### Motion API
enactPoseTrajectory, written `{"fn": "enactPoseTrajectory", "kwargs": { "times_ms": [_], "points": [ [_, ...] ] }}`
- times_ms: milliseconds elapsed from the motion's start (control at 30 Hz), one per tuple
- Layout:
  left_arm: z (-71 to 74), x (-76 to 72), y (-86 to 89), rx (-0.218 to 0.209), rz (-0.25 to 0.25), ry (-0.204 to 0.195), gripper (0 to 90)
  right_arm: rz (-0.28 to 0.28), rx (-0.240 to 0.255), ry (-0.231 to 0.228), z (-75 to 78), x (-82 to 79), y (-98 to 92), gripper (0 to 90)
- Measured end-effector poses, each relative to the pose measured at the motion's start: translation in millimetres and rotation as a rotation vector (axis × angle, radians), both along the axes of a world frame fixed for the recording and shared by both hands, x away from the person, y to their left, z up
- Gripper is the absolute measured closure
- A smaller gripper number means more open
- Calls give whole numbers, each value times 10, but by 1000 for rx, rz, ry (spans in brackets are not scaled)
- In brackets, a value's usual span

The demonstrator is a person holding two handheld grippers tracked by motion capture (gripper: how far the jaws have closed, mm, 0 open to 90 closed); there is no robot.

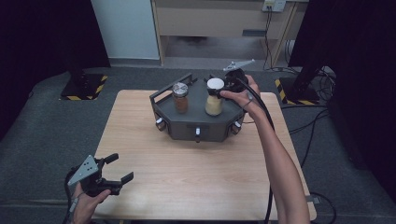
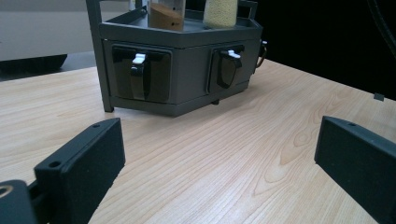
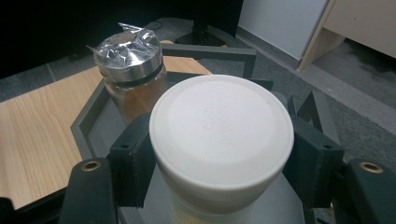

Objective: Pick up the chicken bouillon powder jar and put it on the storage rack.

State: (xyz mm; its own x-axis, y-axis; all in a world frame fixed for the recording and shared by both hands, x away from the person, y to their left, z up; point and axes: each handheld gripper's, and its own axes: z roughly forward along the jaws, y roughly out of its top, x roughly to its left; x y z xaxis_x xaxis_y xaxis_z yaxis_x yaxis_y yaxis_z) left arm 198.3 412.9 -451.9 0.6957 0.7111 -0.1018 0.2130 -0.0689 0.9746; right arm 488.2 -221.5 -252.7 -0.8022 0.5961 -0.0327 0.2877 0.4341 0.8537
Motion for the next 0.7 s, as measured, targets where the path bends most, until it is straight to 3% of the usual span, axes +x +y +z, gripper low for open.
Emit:
{"fn": "enactPoseTrajectory", "kwargs": {
  "times_ms": [67,100,167,233,500,700],
  "points": [
    [3,2,-3,3,-1,0,5,-2,-5,-16,-2,-20,10,284],
    [3,2,-4,3,-1,0,6,-34,24,-20,-11,-62,14,187],
    [4,-5,-3,0,-2,-3,5,-36,56,-17,1,-70,-28,145],
    [2,-8,1,-1,-2,-4,6,-30,57,-14,45,-84,-58,109],
    [7,11,-11,4,-10,-3,6,-7,65,-63,289,-341,-221,61],
    [7,9,-12,5,-11,-3,6,23,68,-90,375,-494,-317,38]
  ]
}}
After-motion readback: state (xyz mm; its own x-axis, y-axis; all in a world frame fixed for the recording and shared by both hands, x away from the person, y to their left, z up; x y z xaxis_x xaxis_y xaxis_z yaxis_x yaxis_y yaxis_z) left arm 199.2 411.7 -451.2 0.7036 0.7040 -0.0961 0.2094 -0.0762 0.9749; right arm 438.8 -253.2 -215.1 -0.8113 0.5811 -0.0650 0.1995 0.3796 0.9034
